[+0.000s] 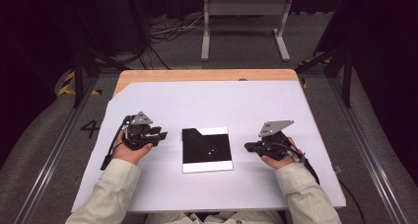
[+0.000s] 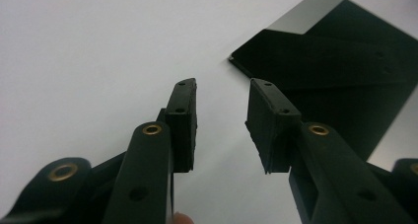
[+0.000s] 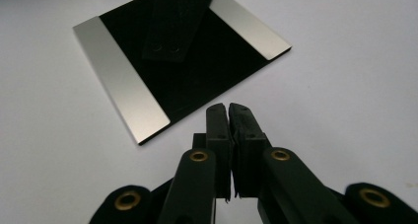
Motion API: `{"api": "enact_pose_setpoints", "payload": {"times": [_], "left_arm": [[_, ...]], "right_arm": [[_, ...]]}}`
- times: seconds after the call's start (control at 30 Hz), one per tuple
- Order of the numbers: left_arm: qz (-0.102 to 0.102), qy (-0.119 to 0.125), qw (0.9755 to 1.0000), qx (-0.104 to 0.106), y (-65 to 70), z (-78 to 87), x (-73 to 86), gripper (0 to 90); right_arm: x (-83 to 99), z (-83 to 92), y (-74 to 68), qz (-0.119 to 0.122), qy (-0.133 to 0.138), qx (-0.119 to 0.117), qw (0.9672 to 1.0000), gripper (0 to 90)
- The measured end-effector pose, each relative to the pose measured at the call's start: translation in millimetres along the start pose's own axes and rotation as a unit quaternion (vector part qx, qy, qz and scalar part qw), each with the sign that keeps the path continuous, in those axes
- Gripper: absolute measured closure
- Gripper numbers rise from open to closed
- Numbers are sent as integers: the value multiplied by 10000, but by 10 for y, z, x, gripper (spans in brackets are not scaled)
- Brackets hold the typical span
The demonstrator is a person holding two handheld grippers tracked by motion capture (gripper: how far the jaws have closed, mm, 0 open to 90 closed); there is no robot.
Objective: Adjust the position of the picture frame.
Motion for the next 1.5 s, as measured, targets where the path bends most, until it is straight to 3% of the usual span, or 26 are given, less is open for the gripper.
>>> {"api": "enact_pose_setpoints", "payload": {"times": [0.17, 0.3, 0.47, 0.67, 0.83, 0.97, 1.17, 1.2, 1.3, 1.37, 1.5], "left_arm": [[-46, -141, 9999, -5, -1, -39, 32, 675], [112, -119, 9998, 79, -13, -42, 25, 673], [211, -190, 9995, 153, -17, -46, 35, 634], [219, -176, 9995, 108, -26, -8, 37, 613], [219, -174, 9996, 81, -34, 24, 44, 608], [193, -176, 9996, 60, -33, 41, 46, 602], [121, -102, 9999, 12, -20, 36, 36, 512], [55, -84, 9999, -28, -20, 29, 32, 454], [34, -89, 9999, -50, -2, 3, 32, 402], [10, -111, 9999, -88, -19, -13, 36, 401], [100, -70, 9996, -264, -88, -29, 39, 521]], "right_arm": [[17, -48, -138, 111, -260, -287, 9992, 895], [31, -111, -265, 272, -464, -536, 9971, 896], [40, -197, -377, 433, -574, -669, 9952, 897], [64, -344, -530, 578, -781, -961, 9906, 898], [99, -435, -633, 784, -962, -1221, 9847, 899], [154, -506, -609, 848, -1189, -1081, 9834, 900], [140, -525, -593, 923, -1126, -1061, 9836, 900], [136, -529, -572, 856, -1105, -1028, 9848, 900], [119, -552, -513, 857, -1051, -808, 9875, 900], [114, -561, -504, 823, -1022, -761, 9884, 900], [81, -605, -420, 731, -867, -429, 9926, 900]]}}
Point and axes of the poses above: each handheld gripper's, and its own axes: z roughly backward along the jaws, x roughly out of its underside, y roughly to its right, the point moved 8 cm from there along -z, roughly forward along the jaws, and after that the axes turned 6 degrees about y, right-handed, at the moved point
